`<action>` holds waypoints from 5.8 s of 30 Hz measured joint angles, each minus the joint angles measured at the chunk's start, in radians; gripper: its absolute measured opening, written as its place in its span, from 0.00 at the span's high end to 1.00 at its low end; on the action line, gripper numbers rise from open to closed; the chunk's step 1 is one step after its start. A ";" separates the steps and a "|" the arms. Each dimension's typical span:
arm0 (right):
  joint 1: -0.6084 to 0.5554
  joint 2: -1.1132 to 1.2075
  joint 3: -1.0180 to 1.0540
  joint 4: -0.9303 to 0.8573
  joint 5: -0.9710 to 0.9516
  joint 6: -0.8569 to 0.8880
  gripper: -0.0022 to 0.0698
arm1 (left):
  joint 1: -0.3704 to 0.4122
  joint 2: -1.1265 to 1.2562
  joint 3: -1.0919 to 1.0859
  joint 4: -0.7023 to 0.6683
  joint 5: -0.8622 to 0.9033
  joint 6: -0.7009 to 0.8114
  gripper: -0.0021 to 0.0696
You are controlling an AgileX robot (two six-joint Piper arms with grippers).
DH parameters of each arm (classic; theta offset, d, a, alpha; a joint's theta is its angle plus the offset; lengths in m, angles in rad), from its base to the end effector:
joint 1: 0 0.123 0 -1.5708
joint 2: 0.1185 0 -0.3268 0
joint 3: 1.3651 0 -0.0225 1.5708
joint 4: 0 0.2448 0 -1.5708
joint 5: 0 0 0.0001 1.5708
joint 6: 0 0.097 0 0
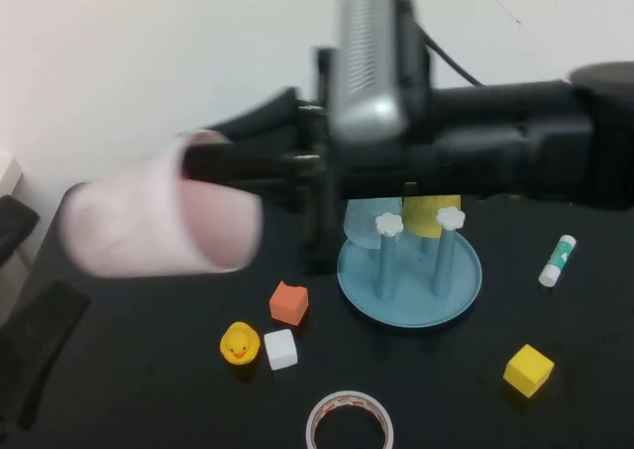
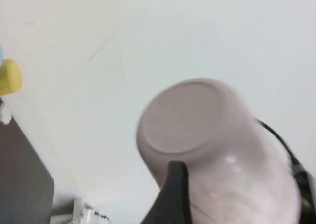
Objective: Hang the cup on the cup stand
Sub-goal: Adjust the cup with two arms, then place the cup on the cup holder
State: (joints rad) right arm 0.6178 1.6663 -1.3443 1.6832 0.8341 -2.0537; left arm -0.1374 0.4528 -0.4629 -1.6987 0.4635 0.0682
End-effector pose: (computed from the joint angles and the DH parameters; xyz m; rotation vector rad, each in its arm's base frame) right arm 0.2667 0.2772 0.4000 -1.2892 1.1531 0.9147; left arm 0.0459 -0.0499 0.3598 -0.7909 1.4980 -1.7336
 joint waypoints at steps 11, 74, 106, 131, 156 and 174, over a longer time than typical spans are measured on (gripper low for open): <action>0.206 -0.002 -0.064 0.028 -0.240 -0.379 0.93 | 0.000 0.002 0.002 0.006 -0.071 -0.027 0.11; 0.263 -0.036 -0.062 0.021 -0.413 -0.261 0.32 | -0.001 0.052 -0.152 -0.016 -0.364 0.538 0.19; 0.265 -0.881 0.937 0.088 -1.463 -0.039 0.97 | -0.059 1.111 -0.759 0.024 0.396 1.759 0.19; 0.265 -0.931 0.961 0.088 -1.655 -0.287 0.97 | -0.495 1.600 -1.155 -0.007 -0.156 1.739 0.20; 0.265 -0.931 0.961 0.088 -1.646 -0.285 0.97 | -0.491 1.705 -1.180 -0.014 -0.248 1.645 0.20; 0.265 -0.931 0.961 0.088 -1.646 -0.285 0.97 | -0.472 1.715 -1.167 -0.014 -0.271 1.606 0.18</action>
State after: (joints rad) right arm 0.8829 0.7356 -0.3829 1.7712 -0.8119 -2.3385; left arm -0.6098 2.1678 -1.6295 -1.7127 0.1928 1.6745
